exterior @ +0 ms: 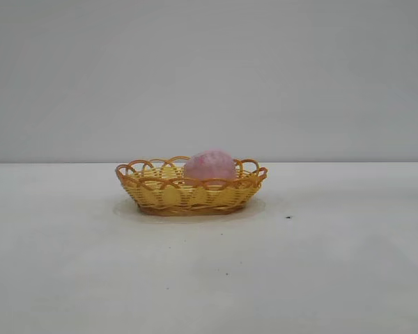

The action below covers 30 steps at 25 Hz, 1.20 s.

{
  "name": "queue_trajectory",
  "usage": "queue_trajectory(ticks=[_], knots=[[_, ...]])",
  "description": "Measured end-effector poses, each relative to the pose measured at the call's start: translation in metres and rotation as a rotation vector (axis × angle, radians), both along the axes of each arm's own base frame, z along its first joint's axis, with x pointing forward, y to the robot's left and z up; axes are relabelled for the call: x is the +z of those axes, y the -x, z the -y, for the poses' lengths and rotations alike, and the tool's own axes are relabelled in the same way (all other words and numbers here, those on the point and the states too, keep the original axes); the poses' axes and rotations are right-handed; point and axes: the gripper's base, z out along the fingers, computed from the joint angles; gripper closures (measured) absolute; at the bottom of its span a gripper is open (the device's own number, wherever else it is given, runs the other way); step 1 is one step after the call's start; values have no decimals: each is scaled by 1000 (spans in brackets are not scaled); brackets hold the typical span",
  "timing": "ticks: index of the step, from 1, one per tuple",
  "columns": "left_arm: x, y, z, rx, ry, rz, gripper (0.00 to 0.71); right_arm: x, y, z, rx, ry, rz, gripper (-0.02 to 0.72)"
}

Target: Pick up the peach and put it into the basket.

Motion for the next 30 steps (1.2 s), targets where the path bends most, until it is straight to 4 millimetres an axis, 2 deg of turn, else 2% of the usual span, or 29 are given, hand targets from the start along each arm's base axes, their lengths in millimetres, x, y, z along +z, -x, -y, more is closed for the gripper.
queue_trajectory(ticks=[3, 8, 14, 17, 26, 30], knots=[[0, 0, 0, 0, 0, 0, 344, -7, 40, 0, 9, 2, -20, 400], [0, 0, 0, 0, 0, 0, 344, -18, 92, 0, 26, 5, -48, 400], [0, 0, 0, 0, 0, 0, 344, -40, 138, 0, 71, 42, -14, 400], [0, 0, 0, 0, 0, 0, 344, -48, 152, 0, 77, 47, 39, 400], [0, 0, 0, 0, 0, 0, 344, -48, 183, -1, 83, 60, 251, 400], [0, 0, 0, 0, 0, 2, 344, -49, 186, -1, 85, 61, 266, 400]])
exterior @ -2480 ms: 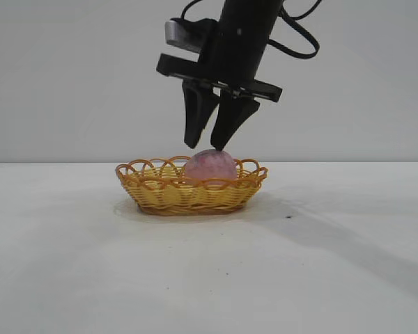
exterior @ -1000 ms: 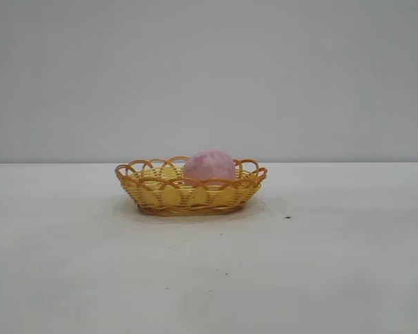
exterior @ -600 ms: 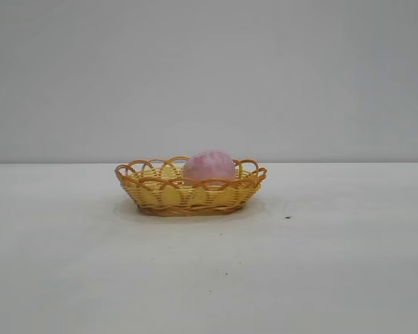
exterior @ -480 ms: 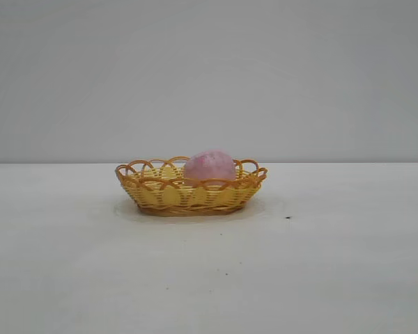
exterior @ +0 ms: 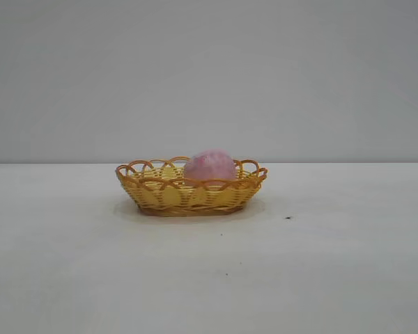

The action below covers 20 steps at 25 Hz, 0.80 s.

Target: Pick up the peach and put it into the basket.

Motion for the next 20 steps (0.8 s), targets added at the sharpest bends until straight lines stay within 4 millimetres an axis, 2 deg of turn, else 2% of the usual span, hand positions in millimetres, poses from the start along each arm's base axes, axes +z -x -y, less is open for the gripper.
queue_trajectory(ticks=[14, 20], knots=[[0, 0, 0, 0, 0, 2, 344, 0, 0, -2, 22, 4, 0, 400], [0, 7, 0, 0, 0, 52, 344, 0, 0, -2, 22, 4, 0, 400]])
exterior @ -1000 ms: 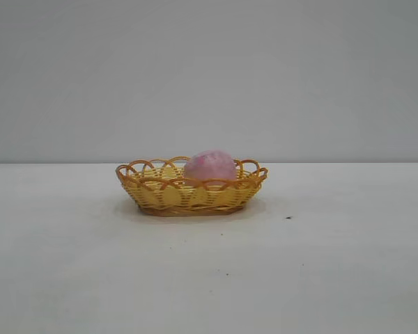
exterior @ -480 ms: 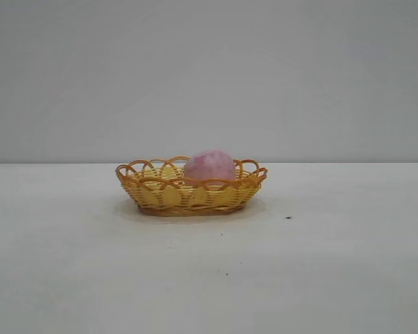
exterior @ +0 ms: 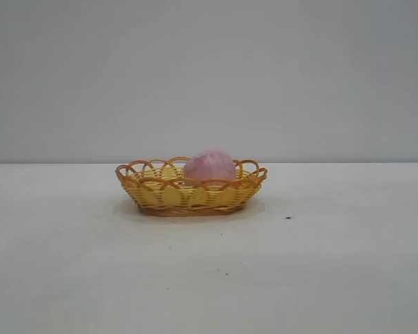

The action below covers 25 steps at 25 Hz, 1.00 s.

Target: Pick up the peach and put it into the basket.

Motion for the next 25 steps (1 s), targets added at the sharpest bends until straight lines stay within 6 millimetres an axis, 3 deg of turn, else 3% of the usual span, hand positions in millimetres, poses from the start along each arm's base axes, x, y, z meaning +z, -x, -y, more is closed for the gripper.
queue_trajectory(ticks=[25], knots=[[0, 7, 0, 0, 0, 47, 344, 0, 0, 0, 4, 0, -2, 400]])
